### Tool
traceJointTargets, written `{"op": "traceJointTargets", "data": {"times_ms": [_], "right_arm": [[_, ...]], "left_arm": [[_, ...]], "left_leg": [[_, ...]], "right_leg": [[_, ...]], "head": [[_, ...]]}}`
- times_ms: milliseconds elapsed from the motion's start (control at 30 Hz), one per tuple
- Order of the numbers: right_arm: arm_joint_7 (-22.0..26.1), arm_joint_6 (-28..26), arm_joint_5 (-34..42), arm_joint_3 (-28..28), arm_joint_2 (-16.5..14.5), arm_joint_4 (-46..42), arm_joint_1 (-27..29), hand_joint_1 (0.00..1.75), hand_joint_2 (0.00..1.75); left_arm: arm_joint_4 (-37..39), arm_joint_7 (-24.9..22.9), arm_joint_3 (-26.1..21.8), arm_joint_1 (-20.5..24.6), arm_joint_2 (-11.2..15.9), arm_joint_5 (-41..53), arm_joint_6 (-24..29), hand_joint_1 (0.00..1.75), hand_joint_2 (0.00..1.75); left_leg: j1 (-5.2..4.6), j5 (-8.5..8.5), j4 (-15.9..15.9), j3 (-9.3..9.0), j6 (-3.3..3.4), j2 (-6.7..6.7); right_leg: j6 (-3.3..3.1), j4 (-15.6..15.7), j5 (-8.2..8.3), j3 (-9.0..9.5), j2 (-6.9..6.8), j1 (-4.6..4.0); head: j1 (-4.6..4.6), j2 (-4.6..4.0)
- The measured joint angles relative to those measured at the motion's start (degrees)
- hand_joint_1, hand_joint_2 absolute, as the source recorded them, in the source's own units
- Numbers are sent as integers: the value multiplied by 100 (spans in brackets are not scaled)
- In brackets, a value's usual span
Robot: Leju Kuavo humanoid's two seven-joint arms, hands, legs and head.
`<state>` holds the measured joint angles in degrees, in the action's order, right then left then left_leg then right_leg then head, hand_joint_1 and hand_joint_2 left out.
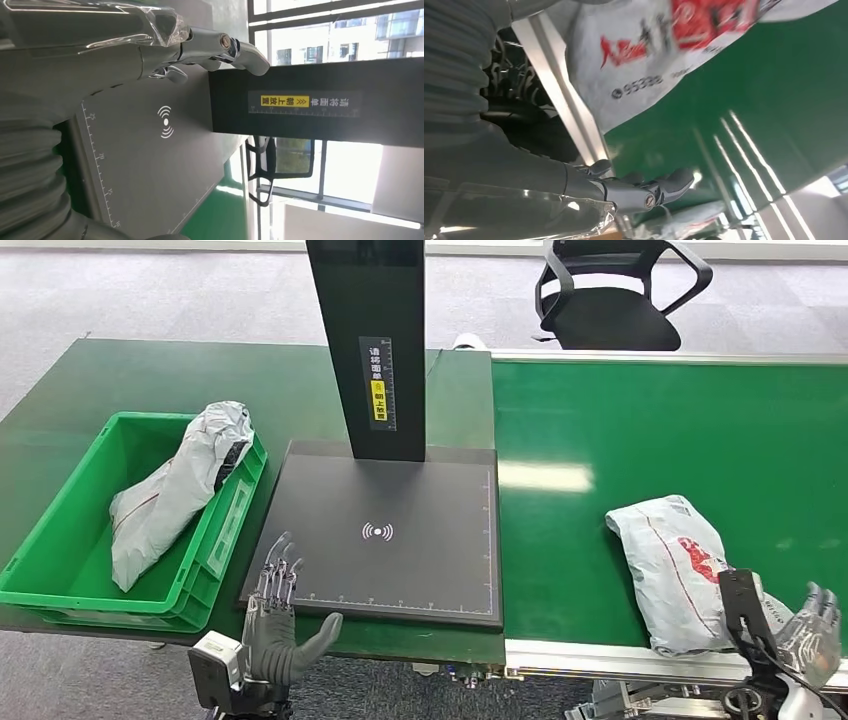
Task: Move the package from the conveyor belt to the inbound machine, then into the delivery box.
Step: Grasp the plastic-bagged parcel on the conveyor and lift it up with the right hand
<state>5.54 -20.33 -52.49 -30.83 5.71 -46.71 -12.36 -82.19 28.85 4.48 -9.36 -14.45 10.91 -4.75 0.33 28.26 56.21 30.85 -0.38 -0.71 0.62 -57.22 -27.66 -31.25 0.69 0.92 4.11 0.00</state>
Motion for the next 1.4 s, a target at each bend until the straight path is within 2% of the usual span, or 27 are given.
{"op": "traceJointTargets", "data": {"times_ms": [267, 433, 567, 667, 767, 933, 1100, 1200, 1300, 1400], "right_arm": [[-145, -24, -97, -427, 292, 770, -270, 0, 175], [-438, -80, -246, -635, 510, 1257, -461, 0, 175], [-372, 419, -127, -887, 736, 1647, -537, 0, 175], [-114, 1044, 15, -1091, 861, 1871, -543, 0, 175], [304, 1401, 142, -1249, 944, 2007, -554, 0, 175], [1331, 1507, 233, -1348, 906, 2107, -565, 0, 175], [1937, 1443, 463, -1380, 785, 2006, -586, 0, 175], [2401, 1143, 677, -1385, 671, 1800, -584, 0, 175], [2978, 96, 1324, -1462, 435, 1331, -610, 0, 175], [3152, -655, 2364, -1503, 121, 506, -617, 0, 175]], "left_arm": [[40, 2, -2, 32, 2, -21, -4, 0, 175], [40, 4, -10, 34, 7, -34, -18, 0, 175], [42, 17, -14, 38, 16, -45, -56, 0, 175], [68, 53, -20, 57, 22, -70, -86, 0, 175], [107, 96, -25, 79, 29, -99, -106, 0, 175], [115, 113, -29, 80, 28, -111, -114, 0, 175], [124, 130, -22, 92, 28, -76, -147, 0, 175], [149, 170, -22, 123, 28, -67, -139, 0, 175], [158, 195, -10, 128, 28, -43, -70, 0, 175], [157, 184, 26, 130, 28, -13, 21, 0, 175]], "left_leg": [[6, -1, -3, 0, 0, 2], [4, -4, -2, 1, 5, -3], [-1, -4, -1, 3, 6, -4], [0, -3, -1, 2, 7, -3], [3, -2, -2, -1, 7, -2], [4, -5, -3, 0, 7, -1], [3, -7, -3, 2, 8, -2], [3, -6, -3, 5, 8, -2], [2, -7, -3, 6, 8, -3], [3, -7, -3, 5, 8, -1]], "right_leg": [[-1, -1, -1, -2, 2, -5], [0, -1, -1, 0, -3, 0], [0, 0, -1, 0, -5, 1], [0, 0, 0, 0, -3, 0], [0, 0, 0, 1, -2, -3], [0, -1, 0, 2, -2, -4], [0, -2, 0, 2, -4, -3], [0, -2, 0, 1, -4, -2], [0, -2, 0, 0, -4, -2], [0, -2, 0, 0, -3, -3]], "head": [[-2, 0], [0, 0], [0, 0], [-1, 0], [-1, 0], [-1, 0], [0, 0], [-1, 0], [-1, 0], [-1, 0]]}}
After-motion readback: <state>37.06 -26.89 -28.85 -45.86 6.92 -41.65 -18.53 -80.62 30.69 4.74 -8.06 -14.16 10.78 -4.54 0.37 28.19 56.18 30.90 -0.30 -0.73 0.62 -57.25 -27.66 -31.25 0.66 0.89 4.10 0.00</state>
